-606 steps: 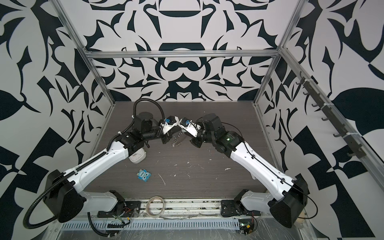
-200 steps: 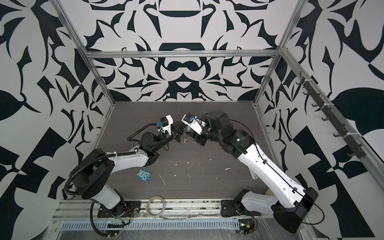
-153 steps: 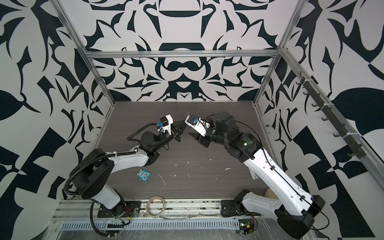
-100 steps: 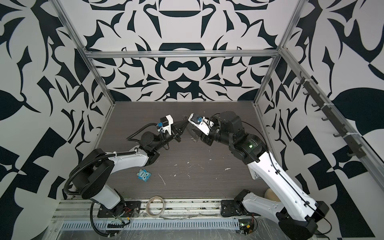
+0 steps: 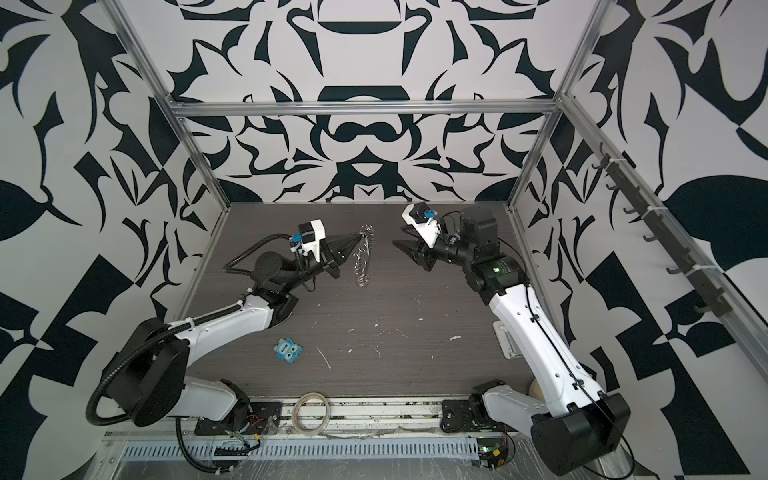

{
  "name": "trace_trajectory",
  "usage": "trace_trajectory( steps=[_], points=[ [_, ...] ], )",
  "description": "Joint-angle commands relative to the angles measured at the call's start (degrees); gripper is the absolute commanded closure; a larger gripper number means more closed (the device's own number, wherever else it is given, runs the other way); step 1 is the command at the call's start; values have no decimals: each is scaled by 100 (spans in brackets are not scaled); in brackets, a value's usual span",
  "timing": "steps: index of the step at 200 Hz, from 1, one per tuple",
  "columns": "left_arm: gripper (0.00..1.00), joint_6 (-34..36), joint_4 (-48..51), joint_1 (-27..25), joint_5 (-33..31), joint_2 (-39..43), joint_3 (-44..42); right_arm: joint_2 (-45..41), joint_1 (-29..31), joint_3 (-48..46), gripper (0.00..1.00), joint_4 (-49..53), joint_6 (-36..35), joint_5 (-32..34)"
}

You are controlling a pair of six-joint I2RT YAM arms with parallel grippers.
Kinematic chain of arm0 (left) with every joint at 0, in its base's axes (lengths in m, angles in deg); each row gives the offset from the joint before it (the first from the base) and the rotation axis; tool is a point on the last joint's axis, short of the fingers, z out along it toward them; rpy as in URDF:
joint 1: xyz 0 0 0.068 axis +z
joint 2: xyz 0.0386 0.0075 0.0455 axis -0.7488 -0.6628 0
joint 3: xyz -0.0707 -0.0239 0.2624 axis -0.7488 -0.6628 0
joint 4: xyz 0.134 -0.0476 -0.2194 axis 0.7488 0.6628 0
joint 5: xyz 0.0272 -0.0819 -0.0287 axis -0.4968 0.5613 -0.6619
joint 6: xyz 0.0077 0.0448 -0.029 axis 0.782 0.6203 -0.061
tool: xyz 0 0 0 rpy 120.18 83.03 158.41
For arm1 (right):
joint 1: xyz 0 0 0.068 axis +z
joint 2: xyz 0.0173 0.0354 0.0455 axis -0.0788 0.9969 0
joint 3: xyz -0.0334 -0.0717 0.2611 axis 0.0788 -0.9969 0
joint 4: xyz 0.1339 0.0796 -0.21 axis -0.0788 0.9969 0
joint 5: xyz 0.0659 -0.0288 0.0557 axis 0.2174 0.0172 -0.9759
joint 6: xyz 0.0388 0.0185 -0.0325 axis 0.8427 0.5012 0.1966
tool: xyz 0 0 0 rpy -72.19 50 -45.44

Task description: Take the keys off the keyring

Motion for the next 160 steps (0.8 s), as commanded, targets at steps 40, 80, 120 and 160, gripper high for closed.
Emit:
trace_trajectory(
  steps=[40,80,120,160],
  points=[
    [100,-118,811,178,559,490,113,159,391,-480,53,-1537,884,-786],
    [100,-103,1071,204,791,536,198,410,412,-357,55,-2013,1277,-1197],
    [100,-111,1174,216,935,546,255,494,448,-216,59,-1894,1338,-1466],
    [100,-95,1185,224,1103,539,264,721,456,-34,61,-1767,1409,-1871]
  ],
)
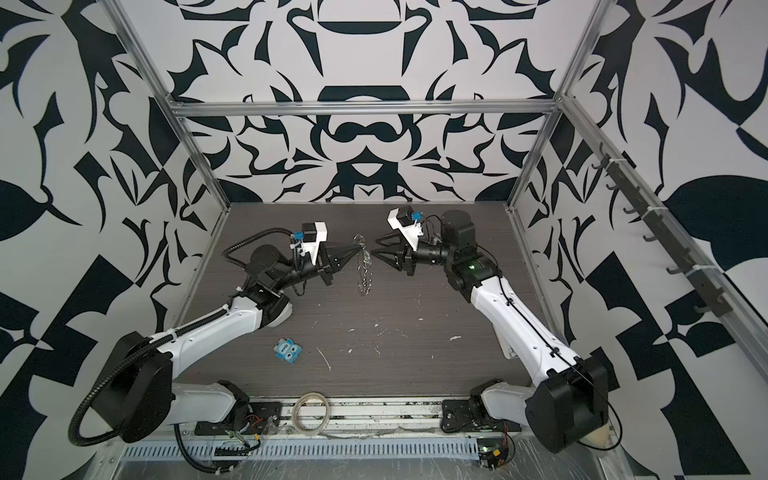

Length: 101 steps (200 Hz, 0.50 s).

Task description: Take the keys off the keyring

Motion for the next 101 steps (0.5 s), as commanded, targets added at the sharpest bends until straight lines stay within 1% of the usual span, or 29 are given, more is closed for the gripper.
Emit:
trace_trajectory(
  steps=[1,46,74,101],
  points=[
    [100,-54,-150,36,205,174,231,65,43,377,61,-112,116,-427],
    [100,-131,-271,45,364,141,257,253,95,528,61,74,49,-666],
    [100,-173,-274,54,388,147,266,340,200,600,60,405,-113,-751],
    [100,-212,-291,63,392,147,267,391,276,581,60,435,-163,-778]
  ],
)
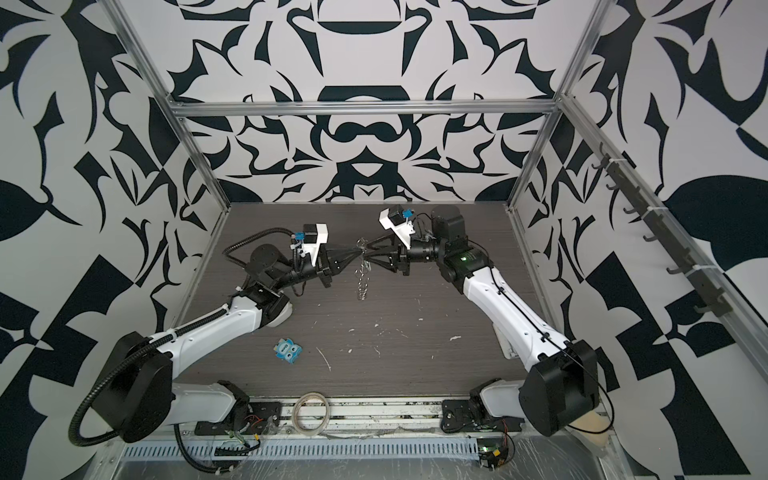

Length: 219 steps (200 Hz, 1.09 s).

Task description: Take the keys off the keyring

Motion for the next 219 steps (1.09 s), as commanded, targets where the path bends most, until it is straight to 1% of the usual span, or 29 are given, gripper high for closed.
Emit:
trace_trajectory(
  steps=[1,21,31,81,109,135,155,159,172,185,203,219],
  points=[
    [100,-133,-328,30,85,147,258,-23,82,236,60,47,-109,-201],
    [100,-146,-319,30,71,163,249,15,131,266,62,62,-120,-193],
    [100,-144,-320,30,58,171,230,20,153,275,65,90,-154,-169],
    [100,-111,-284,47,6,217,178,-68,172,348,90,468,-425,31],
    [100,-42,-230,65,-20,238,177,-88,172,504,100,929,-676,195],
    [100,190,96,65,-55,314,213,-110,172,678,100,1215,-770,303],
    [100,503,608,65,-205,341,274,-121,172,928,100,1819,-1107,580],
    [100,571,723,63,-258,525,290,-114,172,985,100,1957,-1169,631],
    [100,796,1075,65,-398,599,342,-95,178,1152,100,2409,-1410,839],
    [100,1001,1413,41,-506,637,422,-69,172,1271,100,2673,-1508,1019],
    [100,1123,1458,-25,-706,656,382,-68,198,1436,100,2958,-1656,1232],
    [100,1187,1587,-65,-775,649,398,-141,246,1453,100,2958,-1727,1435]
  ],
)
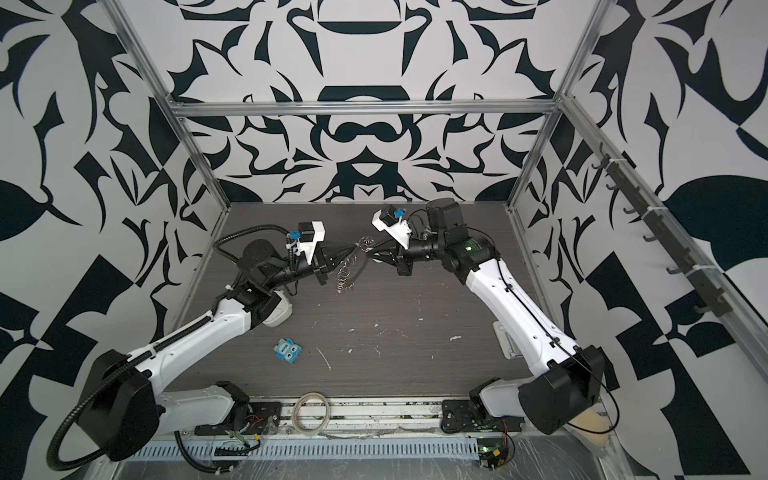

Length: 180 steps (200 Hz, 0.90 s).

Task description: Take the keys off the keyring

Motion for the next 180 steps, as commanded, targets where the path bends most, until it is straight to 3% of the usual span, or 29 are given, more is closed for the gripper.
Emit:
trace_trajectory(
  steps=[1,126,180],
  points=[
    [100,276,277,-50,-271,96,147,-192,78,249,100,423,-322,416],
    [100,821,596,-697,-1811,-120,219,-512,637,64,100,35,-518,1505],
    [100,659,-494,-920,-2404,-481,-99,-477,901,11,100,144,-409,1762]
  ],
)
